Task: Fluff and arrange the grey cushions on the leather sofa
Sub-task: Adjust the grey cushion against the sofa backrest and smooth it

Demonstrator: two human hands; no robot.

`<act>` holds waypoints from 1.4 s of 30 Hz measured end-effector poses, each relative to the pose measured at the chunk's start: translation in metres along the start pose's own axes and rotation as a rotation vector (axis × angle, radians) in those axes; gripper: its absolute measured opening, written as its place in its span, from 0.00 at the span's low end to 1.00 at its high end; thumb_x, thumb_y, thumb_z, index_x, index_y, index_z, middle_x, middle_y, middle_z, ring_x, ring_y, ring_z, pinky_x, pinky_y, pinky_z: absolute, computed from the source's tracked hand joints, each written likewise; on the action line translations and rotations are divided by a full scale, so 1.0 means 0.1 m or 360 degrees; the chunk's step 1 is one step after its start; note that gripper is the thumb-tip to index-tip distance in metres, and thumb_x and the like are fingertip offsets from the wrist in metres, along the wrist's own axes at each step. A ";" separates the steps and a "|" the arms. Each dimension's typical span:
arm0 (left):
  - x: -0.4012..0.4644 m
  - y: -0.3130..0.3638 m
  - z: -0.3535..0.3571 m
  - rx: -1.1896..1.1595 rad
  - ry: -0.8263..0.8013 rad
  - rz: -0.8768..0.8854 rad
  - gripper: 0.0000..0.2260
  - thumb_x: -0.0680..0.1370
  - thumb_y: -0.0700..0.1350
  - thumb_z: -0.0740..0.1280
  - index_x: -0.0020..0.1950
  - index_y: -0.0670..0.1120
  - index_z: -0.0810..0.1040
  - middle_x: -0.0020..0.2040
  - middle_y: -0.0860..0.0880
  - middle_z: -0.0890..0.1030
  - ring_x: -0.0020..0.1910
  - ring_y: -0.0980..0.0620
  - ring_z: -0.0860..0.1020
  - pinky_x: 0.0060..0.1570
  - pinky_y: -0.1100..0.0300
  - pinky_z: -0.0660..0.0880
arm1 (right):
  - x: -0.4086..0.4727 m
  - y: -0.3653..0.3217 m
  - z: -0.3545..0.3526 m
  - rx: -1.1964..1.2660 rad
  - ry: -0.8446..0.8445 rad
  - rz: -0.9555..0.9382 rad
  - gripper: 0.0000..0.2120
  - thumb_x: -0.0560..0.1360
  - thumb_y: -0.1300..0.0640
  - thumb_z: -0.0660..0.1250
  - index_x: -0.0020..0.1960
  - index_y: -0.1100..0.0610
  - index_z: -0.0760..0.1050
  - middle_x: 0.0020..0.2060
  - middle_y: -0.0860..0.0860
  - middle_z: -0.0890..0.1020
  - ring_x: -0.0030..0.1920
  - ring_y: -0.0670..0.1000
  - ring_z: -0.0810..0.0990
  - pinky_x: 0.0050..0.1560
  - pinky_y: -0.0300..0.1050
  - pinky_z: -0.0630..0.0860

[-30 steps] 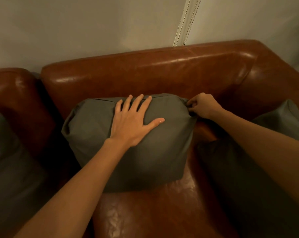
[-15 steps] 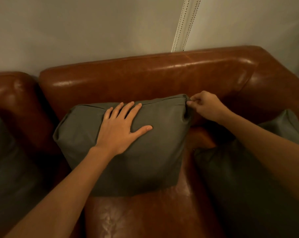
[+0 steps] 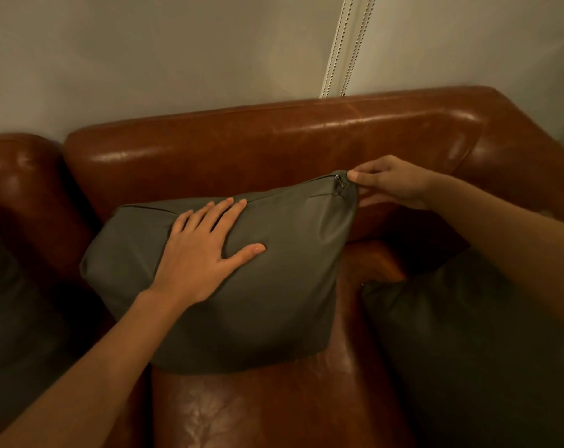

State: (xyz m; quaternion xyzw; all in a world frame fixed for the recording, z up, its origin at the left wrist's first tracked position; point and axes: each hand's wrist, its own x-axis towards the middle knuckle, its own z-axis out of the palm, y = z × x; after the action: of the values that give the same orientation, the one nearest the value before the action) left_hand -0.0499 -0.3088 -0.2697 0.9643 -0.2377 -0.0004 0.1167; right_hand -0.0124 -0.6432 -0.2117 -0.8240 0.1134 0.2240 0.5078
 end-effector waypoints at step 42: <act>1.15 1.22 -0.17 -0.0749 -0.0180 -0.0017 0.14 0.82 0.51 0.60 0.60 0.47 0.81 0.57 0.45 0.81 0.60 0.44 0.76 0.59 0.45 0.72 | -0.35 0.27 0.54 0.0172 0.1086 -0.0550 0.05 0.79 0.56 0.66 0.54 0.55 0.74 0.50 0.49 0.78 0.52 0.47 0.79 0.52 0.43 0.77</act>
State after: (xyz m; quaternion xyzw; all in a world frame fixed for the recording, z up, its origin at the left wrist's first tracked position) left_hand -0.0028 -0.4622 -0.2191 0.9101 -0.2322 -0.1104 0.3249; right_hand -0.0680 -0.6088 -0.2368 -0.8303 0.1470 -0.1581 0.5137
